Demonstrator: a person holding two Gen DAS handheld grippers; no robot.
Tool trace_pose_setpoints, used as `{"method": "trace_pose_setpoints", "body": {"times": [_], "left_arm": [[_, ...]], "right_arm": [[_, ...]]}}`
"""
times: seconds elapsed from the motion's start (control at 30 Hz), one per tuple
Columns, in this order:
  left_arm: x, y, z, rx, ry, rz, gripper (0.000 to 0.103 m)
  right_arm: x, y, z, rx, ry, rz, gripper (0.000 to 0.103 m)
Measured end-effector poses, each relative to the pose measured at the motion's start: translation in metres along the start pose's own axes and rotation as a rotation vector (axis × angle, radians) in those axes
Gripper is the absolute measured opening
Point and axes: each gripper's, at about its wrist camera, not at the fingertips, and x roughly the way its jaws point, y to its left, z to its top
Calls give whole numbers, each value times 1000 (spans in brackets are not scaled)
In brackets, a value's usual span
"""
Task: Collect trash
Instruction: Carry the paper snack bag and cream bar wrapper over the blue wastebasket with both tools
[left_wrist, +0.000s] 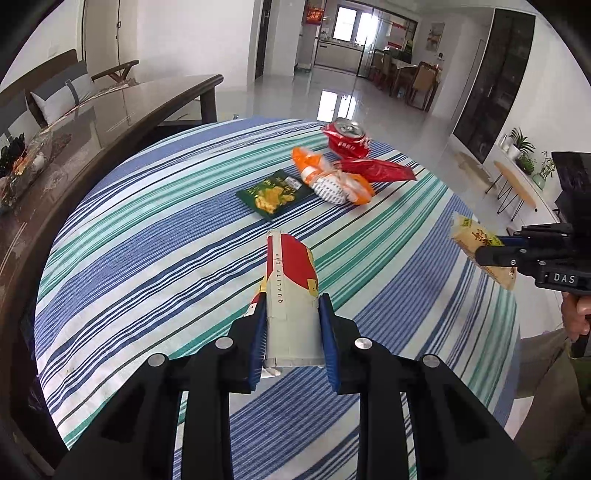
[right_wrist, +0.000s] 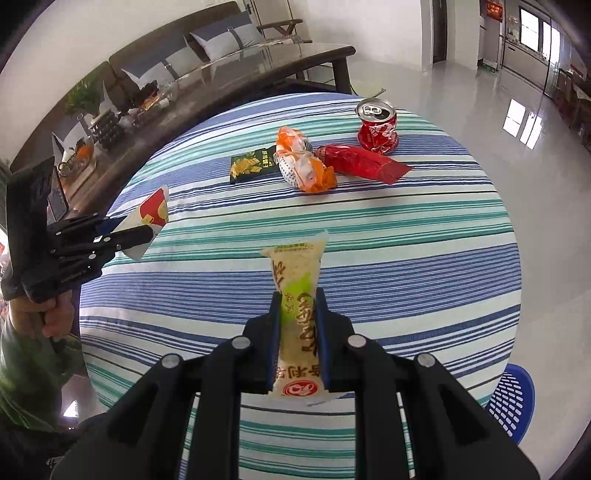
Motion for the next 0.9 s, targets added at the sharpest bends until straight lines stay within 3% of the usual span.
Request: {"method": "trace_pose_setpoints", "body": {"times": [0.4,0.67,0.9], "left_arm": [[-6,-87,18,75,-21,-115,26],[11,-193,29,172,-9,-264,26],[48,-303,31,256,67,-399,27]], "right_arm": [[-52,-51,-27,122,-108,-8,16],[-100,-149,-86,292,-150,-157,16],[-113,-224,-142,388,-140,-346,16]]}}
